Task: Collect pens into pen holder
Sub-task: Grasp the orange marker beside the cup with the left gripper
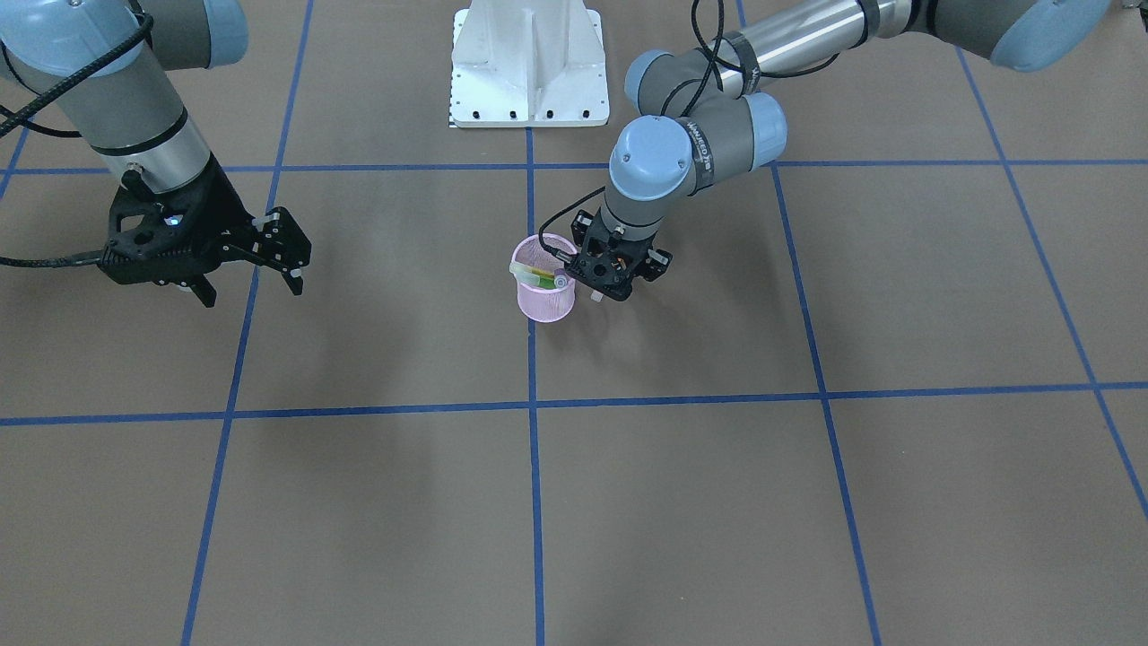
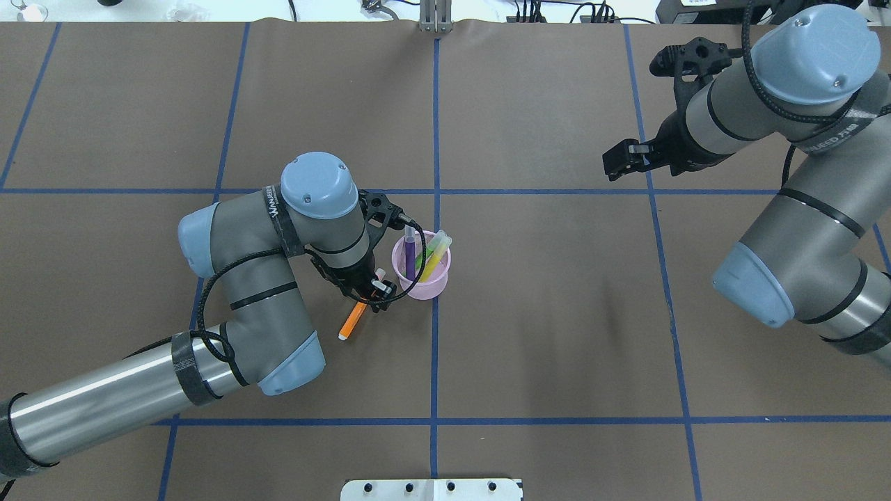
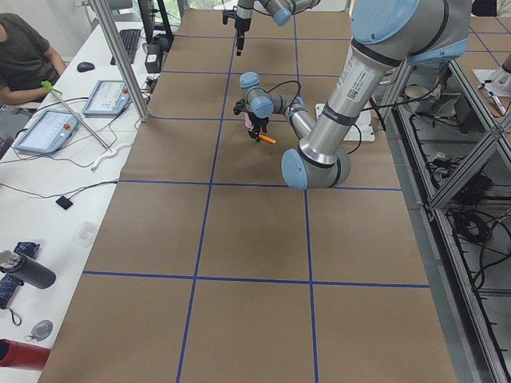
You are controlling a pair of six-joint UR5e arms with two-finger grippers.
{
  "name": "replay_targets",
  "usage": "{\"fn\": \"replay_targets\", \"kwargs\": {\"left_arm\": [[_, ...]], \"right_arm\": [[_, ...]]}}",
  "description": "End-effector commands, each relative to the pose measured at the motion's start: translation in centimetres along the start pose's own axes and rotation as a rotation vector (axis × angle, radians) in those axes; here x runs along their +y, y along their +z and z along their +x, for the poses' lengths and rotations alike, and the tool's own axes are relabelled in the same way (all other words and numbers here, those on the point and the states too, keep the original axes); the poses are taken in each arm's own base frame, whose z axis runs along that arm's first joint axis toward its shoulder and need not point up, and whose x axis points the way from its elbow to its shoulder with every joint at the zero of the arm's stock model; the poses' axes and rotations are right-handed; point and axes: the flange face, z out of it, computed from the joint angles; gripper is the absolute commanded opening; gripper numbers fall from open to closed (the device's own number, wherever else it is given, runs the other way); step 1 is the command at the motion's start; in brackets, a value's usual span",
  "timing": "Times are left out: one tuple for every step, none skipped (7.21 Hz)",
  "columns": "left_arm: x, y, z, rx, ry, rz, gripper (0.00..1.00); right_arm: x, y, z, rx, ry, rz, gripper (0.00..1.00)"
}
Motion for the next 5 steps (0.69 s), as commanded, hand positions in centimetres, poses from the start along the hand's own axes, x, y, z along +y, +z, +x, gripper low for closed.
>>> {"fn": "replay_targets", "kwargs": {"left_arm": [[0.04, 0.01, -0.19, -0.003, -0.003, -0.002, 0.13], [0.04, -0.19, -0.21, -0.005, -0.005, -0.002, 0.0], [0.01, -0.55, -0.23, -0.003, -0.006, 0.001, 0.0], [0.01, -0.55, -0.23, -0.003, -0.006, 0.001, 0.0], [0.05, -0.41, -0.36, -0.005, -0.008, -0.002, 0.0]], "right_arm": [[-0.28, -0.7, 0.37, -0.018, 0.009, -0.007, 0.99], [-0.16, -0.89, 0.49, -0.02, 0.009, -0.008, 0.99], [0.12, -1.53, 0.37, -0.027, 0.007, -0.003, 0.99], [0.2, -1.41, 0.81, -0.022, 0.011, -0.006, 0.99], [0.26, -1.33, 0.94, -0.021, 0.011, -0.007, 0.99]]}}
